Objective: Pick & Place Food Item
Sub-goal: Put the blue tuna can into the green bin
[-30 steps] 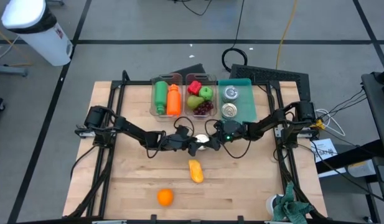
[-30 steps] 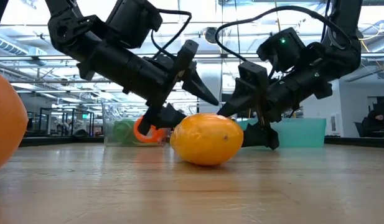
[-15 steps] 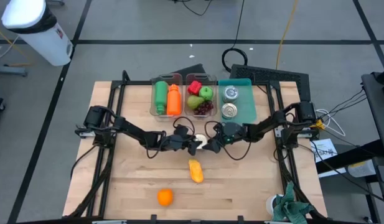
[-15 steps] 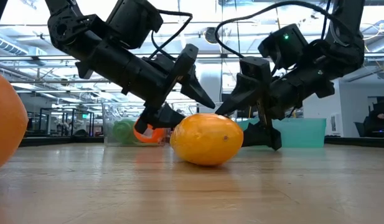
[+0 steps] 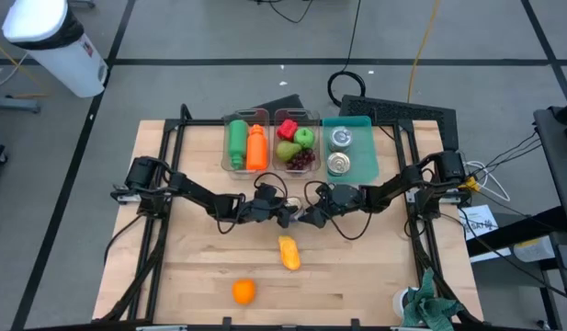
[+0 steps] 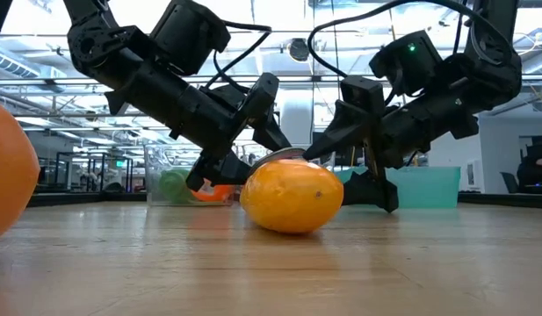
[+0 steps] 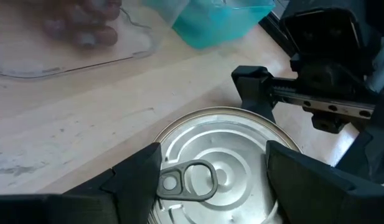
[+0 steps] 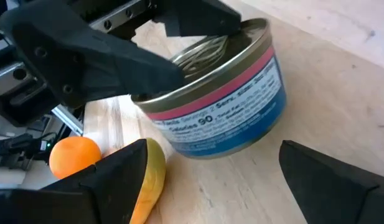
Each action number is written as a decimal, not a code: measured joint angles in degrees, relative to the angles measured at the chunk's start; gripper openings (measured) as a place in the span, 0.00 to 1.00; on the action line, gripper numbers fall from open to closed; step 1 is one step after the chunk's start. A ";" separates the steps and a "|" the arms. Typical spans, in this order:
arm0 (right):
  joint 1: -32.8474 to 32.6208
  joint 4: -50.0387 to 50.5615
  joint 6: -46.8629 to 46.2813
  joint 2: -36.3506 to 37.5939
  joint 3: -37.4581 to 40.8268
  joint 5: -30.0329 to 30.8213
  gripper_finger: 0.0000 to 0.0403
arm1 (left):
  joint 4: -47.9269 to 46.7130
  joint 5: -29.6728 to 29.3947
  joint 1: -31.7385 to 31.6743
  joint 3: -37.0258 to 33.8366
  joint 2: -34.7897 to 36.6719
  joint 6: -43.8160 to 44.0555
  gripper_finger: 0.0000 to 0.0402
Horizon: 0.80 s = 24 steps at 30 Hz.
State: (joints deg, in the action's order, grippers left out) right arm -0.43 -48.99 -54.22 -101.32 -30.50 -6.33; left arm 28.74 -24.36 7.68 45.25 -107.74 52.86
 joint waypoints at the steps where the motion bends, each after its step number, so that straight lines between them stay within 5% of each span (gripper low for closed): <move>1: 0.00 -0.48 0.02 -0.03 0.00 0.16 0.86 | 0.15 -0.11 0.00 0.00 0.00 0.00 0.74; 11: -0.08 -5.64 -0.43 -0.24 -0.52 0.37 0.86 | 1.54 -1.87 -0.07 -0.02 -0.02 -0.23 0.74; 24: 0.07 -5.34 22.26 -0.04 -0.74 -4.91 0.86 | 0.63 -1.01 -0.13 -0.01 0.02 -2.18 0.74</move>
State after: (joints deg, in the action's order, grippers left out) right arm -0.36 -54.34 -31.96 -101.36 -31.24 -11.25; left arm 29.38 -25.37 7.56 45.24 -107.72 50.68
